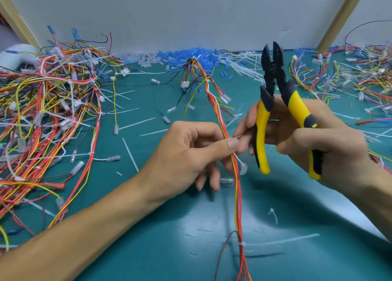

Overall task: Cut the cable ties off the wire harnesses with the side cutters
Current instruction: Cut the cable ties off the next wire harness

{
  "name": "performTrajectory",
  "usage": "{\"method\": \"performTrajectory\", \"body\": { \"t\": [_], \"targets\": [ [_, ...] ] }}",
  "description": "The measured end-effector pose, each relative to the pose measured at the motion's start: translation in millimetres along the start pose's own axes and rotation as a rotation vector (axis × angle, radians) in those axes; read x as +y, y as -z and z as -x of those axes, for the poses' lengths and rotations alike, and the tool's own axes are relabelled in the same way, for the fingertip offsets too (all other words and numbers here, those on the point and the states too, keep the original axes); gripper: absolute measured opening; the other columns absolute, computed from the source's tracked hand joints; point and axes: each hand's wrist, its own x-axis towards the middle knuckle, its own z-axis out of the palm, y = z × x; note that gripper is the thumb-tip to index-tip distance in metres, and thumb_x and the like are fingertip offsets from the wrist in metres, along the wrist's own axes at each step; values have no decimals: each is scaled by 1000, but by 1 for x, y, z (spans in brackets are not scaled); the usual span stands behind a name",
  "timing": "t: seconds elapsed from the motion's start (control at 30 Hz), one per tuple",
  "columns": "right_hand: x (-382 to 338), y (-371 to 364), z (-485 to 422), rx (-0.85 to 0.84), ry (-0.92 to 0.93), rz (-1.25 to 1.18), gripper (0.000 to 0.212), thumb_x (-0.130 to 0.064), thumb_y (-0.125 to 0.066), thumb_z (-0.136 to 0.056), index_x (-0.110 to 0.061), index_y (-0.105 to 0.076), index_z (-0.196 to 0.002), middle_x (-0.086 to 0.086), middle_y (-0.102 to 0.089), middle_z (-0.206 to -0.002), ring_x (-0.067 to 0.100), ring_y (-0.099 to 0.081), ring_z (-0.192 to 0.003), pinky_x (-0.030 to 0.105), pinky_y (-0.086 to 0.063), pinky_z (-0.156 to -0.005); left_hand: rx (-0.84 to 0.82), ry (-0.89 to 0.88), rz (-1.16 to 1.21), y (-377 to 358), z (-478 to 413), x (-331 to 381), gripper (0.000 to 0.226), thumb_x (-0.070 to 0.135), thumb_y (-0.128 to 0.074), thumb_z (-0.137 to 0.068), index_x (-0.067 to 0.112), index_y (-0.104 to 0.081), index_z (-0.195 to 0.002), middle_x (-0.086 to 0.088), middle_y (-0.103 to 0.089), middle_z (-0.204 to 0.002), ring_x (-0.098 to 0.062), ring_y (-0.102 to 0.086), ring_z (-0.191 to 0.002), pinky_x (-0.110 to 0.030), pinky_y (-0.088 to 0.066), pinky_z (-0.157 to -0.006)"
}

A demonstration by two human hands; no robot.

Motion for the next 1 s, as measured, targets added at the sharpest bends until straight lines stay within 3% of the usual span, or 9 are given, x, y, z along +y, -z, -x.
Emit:
{"method": "performTrajectory", "body": {
  "t": [0.17, 0.4, 0.6, 0.73, 0.83, 0.93, 1.0],
  "targets": [
    [-2, -8, 4, 81, 61, 181, 36, 9, -50, -63, 2, -66, -94, 26, -69, -88, 44, -70, -75, 53, -56, -65, 76, -30, 91, 1, -3, -3, 13, 2, -65, -94, -12, -64, -91, -15, -72, -72, -22, -60, -48, -23, -41, -36],
    [-5, -5, 1, 208, 52, 225, 29, 7, -51, -57, 4, -64, -83, 22, -65, -73, 33, -64, -59, 33, -51, -56, 94, -63, 143, 4, -5, -6, 16, 6, -70, -84, -5, -66, -95, -18, -72, -78, -22, -62, -52, -24, -45, -38],
    [-10, 23, -5, 437, -26, 229, 24, 1, -53, -57, -3, -65, -78, 18, -63, -71, 31, -59, -61, 31, -52, -57, 355, -55, 172, 24, -13, -4, 6, 0, -69, -90, 0, -71, -96, -13, -70, -80, -16, -63, -63, -21, -49, -46],
    [-8, 22, -5, 399, -94, 364, 24, -7, -62, -65, -3, -64, -89, 12, -64, -76, 29, -62, -67, 33, -55, -60, 411, -108, 173, 26, -13, -2, 9, 1, -71, -88, 8, -75, -92, -7, -69, -79, -14, -69, -73, -21, -54, -52],
    [-6, 7, 0, 288, -108, 537, 24, -22, -71, -74, -13, -61, -95, 10, -61, -85, 25, -60, -69, 29, -52, -60, 441, -156, 234, 25, -11, 2, 9, 10, -74, -80, 14, -78, -88, -8, -73, -81, -19, -74, -80, -22, -56, -57],
    [-6, -5, 5, 220, -83, 685, 30, -34, -74, -79, -18, -60, -101, 7, -60, -83, 31, -59, -74, 47, -55, -68, 448, -207, 275, 25, -10, 5, 11, 17, -75, -74, 17, -80, -84, -5, -74, -80, -18, -74, -74, -22, -56, -59],
    [-7, -9, 6, 215, -51, 755, 31, -36, -74, -79, -16, -60, -98, 8, -59, -78, 33, -55, -73, 52, -53, -69, 462, -224, 272, 25, -10, 4, 11, 18, -75, -73, 19, -81, -83, -2, -74, -79, -15, -72, -70, -20, -54, -57]
  ]
}}
